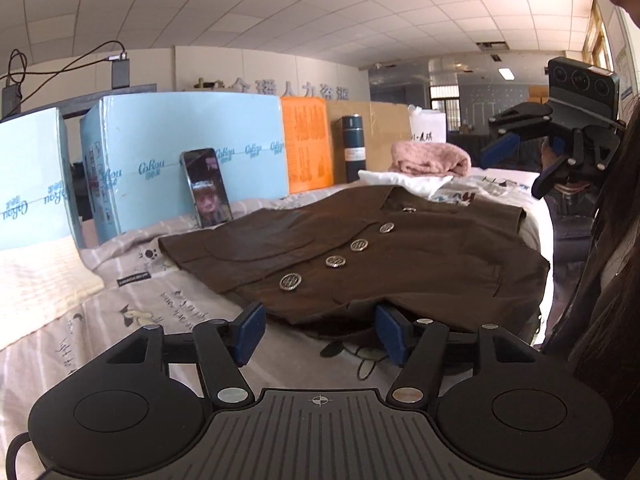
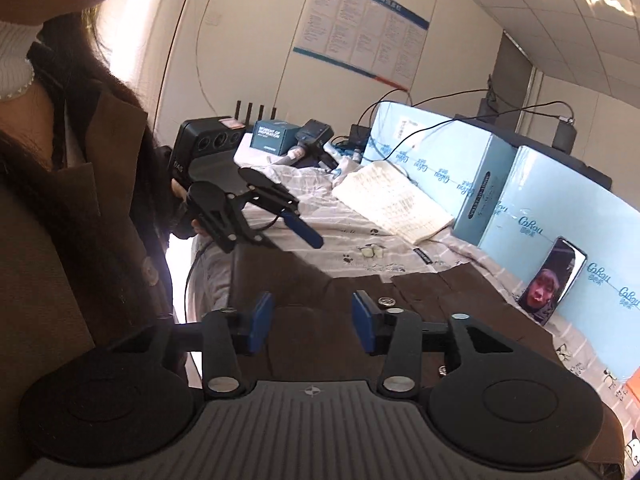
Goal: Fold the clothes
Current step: 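Lower the jacket flat onto the bed and open both grippers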
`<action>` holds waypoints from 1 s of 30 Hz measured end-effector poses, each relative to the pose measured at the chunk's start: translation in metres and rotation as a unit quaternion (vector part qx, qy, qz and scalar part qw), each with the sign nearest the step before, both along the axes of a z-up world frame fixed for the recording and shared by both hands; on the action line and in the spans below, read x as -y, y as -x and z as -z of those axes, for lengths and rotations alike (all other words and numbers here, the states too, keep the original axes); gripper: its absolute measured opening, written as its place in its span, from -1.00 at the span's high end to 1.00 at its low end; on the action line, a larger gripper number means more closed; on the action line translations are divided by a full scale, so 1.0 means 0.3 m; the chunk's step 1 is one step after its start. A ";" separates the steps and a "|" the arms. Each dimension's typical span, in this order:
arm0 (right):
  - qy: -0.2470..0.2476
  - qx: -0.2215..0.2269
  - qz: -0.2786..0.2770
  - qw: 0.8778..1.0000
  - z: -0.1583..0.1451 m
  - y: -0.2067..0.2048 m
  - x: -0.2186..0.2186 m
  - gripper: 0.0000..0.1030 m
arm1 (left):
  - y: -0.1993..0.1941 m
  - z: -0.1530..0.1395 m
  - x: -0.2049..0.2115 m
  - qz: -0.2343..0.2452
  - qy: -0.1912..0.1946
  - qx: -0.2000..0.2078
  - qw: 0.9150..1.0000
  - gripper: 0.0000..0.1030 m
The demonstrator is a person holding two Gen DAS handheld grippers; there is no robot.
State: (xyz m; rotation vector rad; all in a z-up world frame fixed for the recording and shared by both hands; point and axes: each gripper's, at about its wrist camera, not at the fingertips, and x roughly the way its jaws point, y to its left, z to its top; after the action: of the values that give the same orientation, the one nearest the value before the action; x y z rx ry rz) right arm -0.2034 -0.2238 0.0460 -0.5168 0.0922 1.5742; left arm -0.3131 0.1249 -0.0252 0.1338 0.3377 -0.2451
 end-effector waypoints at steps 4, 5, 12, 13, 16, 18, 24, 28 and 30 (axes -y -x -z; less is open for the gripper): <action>-0.061 -0.012 0.073 0.995 -0.040 -0.091 0.097 -0.11 | 0.017 -0.020 -0.090 -0.069 0.022 0.012 0.997 -0.39; -0.073 -0.015 0.102 0.992 -0.047 -0.128 0.120 -0.20 | 0.012 -0.028 -0.109 -0.082 0.030 0.020 0.996 -0.48; -0.147 -0.117 0.326 0.926 -0.010 -0.554 0.240 -0.42 | -0.258 -0.119 -0.208 -0.105 0.106 0.025 0.989 -0.63; -0.160 -0.150 0.351 0.910 0.007 -0.614 0.254 -0.42 | -0.312 -0.127 -0.216 -0.110 0.116 0.021 0.987 -0.63; -0.195 -0.247 0.420 0.851 0.060 -0.792 0.294 -0.39 | -0.484 -0.120 -0.237 -0.143 0.153 -0.020 0.978 -0.60; -0.178 -0.271 0.458 0.828 0.099 -0.868 0.269 -0.36 | -0.578 -0.087 -0.233 -0.160 0.163 -0.065 0.971 -0.59; -0.101 -0.294 0.557 0.770 0.216 -1.051 0.186 0.03 | -0.660 0.033 -0.139 -0.170 0.126 -0.142 0.967 0.20; -0.051 -0.279 0.569 0.772 0.280 -1.106 0.124 0.64 | -0.616 0.008 -0.094 -0.164 0.107 -0.112 0.974 0.88; -0.035 -0.256 0.573 0.778 0.290 -1.110 0.095 0.83 | -0.599 -0.007 -0.091 -0.161 0.118 -0.105 0.974 0.89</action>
State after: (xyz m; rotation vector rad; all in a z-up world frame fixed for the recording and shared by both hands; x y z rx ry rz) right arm 0.1296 -0.2522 -0.0409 0.0965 0.6397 0.4479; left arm -0.1335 0.1521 -0.0232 -0.1834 0.5301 0.0232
